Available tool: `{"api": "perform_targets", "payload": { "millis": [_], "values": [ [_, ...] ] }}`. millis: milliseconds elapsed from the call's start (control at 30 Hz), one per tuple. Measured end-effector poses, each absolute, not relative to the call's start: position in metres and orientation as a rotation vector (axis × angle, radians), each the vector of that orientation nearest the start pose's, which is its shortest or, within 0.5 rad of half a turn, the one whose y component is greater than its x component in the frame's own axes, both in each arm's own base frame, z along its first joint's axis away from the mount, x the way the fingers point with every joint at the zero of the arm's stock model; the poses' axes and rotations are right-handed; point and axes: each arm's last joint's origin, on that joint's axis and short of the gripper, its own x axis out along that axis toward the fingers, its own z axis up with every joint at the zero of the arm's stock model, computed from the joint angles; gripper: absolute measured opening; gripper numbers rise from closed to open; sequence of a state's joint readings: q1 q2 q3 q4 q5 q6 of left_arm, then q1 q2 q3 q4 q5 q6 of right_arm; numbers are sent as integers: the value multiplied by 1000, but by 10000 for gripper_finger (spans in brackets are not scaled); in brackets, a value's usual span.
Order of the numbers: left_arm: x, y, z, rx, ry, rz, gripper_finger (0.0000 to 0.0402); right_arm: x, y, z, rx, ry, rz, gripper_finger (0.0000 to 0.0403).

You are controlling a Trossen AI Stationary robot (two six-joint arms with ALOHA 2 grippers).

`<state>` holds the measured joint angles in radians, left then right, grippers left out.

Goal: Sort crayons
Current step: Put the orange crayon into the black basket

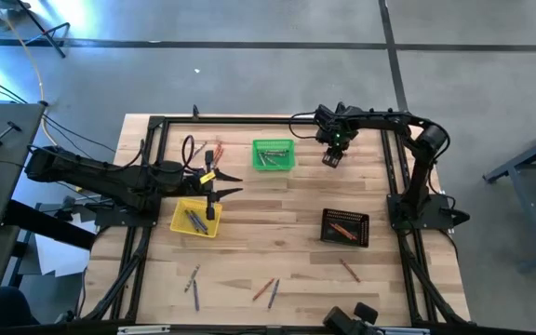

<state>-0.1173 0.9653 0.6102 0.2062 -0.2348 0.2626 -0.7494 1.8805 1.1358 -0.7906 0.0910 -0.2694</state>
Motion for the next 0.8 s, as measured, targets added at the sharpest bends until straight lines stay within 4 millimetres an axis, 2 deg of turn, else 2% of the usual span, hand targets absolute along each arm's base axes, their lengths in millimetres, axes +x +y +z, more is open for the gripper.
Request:
{"api": "perform_targets", "payload": {
  "millis": [133,267,567,800],
  "values": [
    [214,-18,277,288,162,97,90,236,-224,125,327,1587,-437,128],
    [214,-18,277,288,162,97,90,237,-222,124,353,1580,-418,116],
    [214,-18,277,289,166,97,90,235,-217,125,516,1577,-437,10],
    [214,-19,277,290,170,95,90,231,-209,137,627,1557,-469,14]
  ]
}}
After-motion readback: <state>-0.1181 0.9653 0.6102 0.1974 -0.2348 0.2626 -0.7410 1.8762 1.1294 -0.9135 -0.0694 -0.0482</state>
